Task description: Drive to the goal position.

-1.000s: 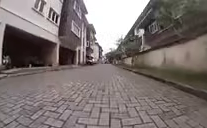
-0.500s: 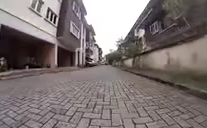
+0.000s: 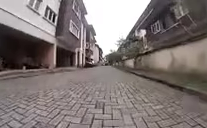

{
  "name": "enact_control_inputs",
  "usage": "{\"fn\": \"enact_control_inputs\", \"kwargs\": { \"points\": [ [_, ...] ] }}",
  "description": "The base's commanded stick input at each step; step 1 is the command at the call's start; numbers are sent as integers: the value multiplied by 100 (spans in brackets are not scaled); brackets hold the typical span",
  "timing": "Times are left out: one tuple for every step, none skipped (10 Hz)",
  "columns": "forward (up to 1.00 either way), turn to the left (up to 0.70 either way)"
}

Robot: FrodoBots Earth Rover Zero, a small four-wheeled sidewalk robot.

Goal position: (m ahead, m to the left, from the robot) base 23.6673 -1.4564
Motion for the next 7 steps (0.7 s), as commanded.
{"fn": "enact_control_inputs", "kwargs": {
  "points": [
    [70, 0],
    [70, 0],
    [70, 0],
    [70, 0],
    [70, 0],
    [70, 0],
    [70, 0]
  ]
}}
